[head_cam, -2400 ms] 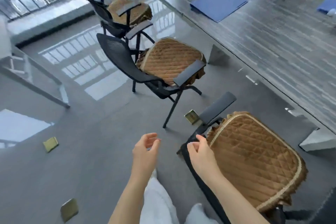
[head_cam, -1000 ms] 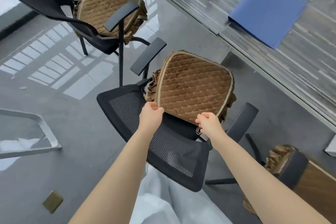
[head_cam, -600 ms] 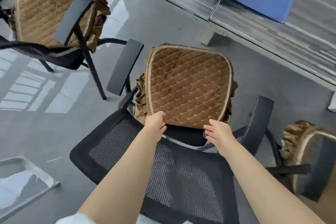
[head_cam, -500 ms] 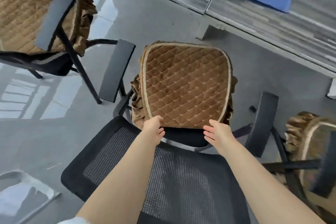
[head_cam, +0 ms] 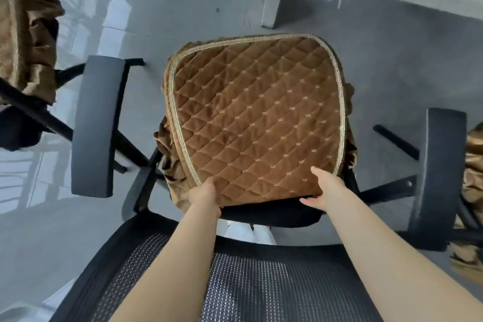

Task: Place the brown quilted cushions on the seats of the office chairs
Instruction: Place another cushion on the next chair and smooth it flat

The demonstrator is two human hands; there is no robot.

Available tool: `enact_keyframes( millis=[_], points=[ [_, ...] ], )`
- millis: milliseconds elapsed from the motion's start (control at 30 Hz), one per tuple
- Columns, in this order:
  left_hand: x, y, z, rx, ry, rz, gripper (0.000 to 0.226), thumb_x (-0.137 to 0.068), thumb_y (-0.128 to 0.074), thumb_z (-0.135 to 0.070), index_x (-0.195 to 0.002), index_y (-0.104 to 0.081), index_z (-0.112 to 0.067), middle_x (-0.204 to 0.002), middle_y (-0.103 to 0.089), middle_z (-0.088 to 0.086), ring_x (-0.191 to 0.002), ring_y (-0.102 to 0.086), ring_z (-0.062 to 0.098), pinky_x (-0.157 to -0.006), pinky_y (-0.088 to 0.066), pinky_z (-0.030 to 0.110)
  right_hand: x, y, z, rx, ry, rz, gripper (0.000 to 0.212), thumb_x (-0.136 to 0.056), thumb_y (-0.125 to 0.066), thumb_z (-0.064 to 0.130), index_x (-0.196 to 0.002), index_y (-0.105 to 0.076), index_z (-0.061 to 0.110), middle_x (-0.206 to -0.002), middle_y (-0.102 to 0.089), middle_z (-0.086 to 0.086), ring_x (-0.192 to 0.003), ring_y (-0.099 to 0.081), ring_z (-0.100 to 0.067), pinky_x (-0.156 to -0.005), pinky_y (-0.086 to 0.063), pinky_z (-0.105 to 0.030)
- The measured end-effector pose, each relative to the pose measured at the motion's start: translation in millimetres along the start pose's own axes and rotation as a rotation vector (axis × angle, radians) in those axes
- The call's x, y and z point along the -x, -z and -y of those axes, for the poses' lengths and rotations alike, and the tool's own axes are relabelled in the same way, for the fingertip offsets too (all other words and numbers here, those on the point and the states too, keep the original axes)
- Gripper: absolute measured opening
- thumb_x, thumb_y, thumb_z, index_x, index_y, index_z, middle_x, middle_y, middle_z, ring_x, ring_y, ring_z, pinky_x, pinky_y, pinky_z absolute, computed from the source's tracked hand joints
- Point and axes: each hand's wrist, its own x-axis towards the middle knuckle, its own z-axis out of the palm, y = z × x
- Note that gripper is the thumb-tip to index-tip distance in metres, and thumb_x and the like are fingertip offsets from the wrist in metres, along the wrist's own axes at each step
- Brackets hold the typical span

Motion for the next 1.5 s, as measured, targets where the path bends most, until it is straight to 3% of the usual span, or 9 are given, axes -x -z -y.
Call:
enact_keyframes(
  millis=[200, 600, 733, 833, 900, 1000, 1133, 1367, 1500],
  points=[
    [-30, -12, -2, -0.059, -0.138, -0.085, 0.129, -0.041, -0.089, -0.045, -0.144, -0.012, -0.046, -0.154, -0.022, 0.008, -0.133, -0.038, 0.042, -0.099, -0.042, 0.063, -25, 8, 20, 0.151, 0.001, -0.08, 0.052, -0.078, -0.078, 0.025, -0.124, -0.054, 0.015, -0.128, -0.051, -0.012, -0.112, -0.052, -0.043, -0.082, -0.05, -0.063],
    [-19, 17, -34, -0.709, -0.563, -0.116, 0.082, -0.077, -0.081, -0.033, -0.137, -0.03, -0.01, -0.141, -0.047, 0.017, -0.124, -0.051, 0.04, -0.096, -0.045, 0.051, -9, 10, 5, 0.363, 0.026, -0.111, 0.08, -0.091, -0.066, 0.017, -0.15, -0.014, 0.027, -0.129, -0.047, -0.015, -0.111, -0.058, -0.041, -0.084, -0.054, -0.052],
    [1, 39, -38, -1.096, -0.533, -0.191, 0.089, -0.08, -0.075, -0.044, -0.142, -0.023, -0.006, -0.139, -0.049, 0.018, -0.132, -0.039, 0.039, -0.097, -0.041, 0.051, -5, 23, -14, 0.771, 0.139, -0.114, 0.056, -0.091, -0.058, 0.009, -0.141, -0.036, 0.0, -0.14, -0.044, -0.022, -0.121, -0.05, -0.037, -0.095, -0.046, -0.041],
    [12, 54, -28, -1.42, -0.614, -0.274, 0.077, -0.084, -0.068, -0.051, -0.131, -0.034, 0.0, -0.135, -0.052, 0.018, -0.133, -0.033, 0.035, -0.101, -0.037, 0.046, 2, 27, -25, 1.214, 0.15, -0.067, 0.011, -0.095, -0.047, 0.011, -0.096, -0.056, 0.003, -0.099, -0.054, -0.014, -0.083, -0.049, -0.021, -0.069, -0.04, -0.028],
    [14, 57, -22, -1.593, -0.712, -0.313, 0.072, -0.088, -0.061, -0.052, -0.128, -0.036, 0.002, -0.134, -0.053, 0.018, -0.132, -0.036, 0.034, -0.101, -0.037, 0.042, 9, 23, -28, 1.476, 0.133, -0.076, 0.016, -0.097, -0.039, 0.011, -0.086, -0.05, 0.007, -0.075, -0.041, -0.006, -0.06, -0.037, -0.015, -0.051, -0.032, -0.023],
    [12, 52, -26, -1.756, -0.702, -0.289, 0.062, -0.096, -0.052, -0.041, -0.137, -0.035, 0.002, -0.143, -0.047, 0.016, -0.141, -0.028, 0.032, -0.107, -0.034, 0.039, 10, 21, -26, 1.606, 0.121, -0.069, 0.038, -0.098, -0.037, 0.008, -0.135, -0.044, 0.001, -0.111, -0.06, -0.009, -0.064, -0.043, -0.014, -0.055, -0.036, -0.02],
    [0, 56, -21, -2.006, -0.663, -0.165, 0.045, -0.096, -0.038, -0.017, -0.141, -0.046, -0.016, -0.144, -0.049, 0.004, -0.137, -0.04, 0.025, -0.104, -0.035, 0.037, 6, 25, -28, 1.73, 0.086, -0.117, 0.052, -0.099, -0.039, 0.008, -0.148, -0.027, -0.002, -0.144, -0.045, -0.012, -0.124, -0.051, -0.024, -0.094, -0.044, -0.025],
    [-6, 34, -42, -1.612, -0.729, -0.159, 0.041, -0.096, -0.046, -0.017, -0.135, -0.042, -0.005, -0.136, -0.048, 0.013, -0.124, -0.051, 0.032, -0.089, -0.045, 0.042, -2, 12, 3, 1.384, 0.297, -0.231, 0.035, -0.093, -0.047, 0.01, -0.126, -0.049, -0.003, -0.122, -0.057, -0.018, -0.115, -0.057, -0.032, -0.079, -0.045, -0.032],
    [-14, 13, -85, -1.264, -0.824, -0.115, 0.055, -0.093, -0.058, -0.024, -0.134, -0.03, 0.001, -0.138, -0.042, 0.025, -0.123, -0.048, 0.045, -0.093, -0.043, 0.049, -9, -10, 49, 1.074, 0.475, -0.385, 0.076, -0.097, -0.047, 0.025, -0.146, -0.001, -0.012, -0.141, -0.038, -0.032, -0.123, -0.049, -0.039, -0.091, -0.045, -0.039]
  ],
)
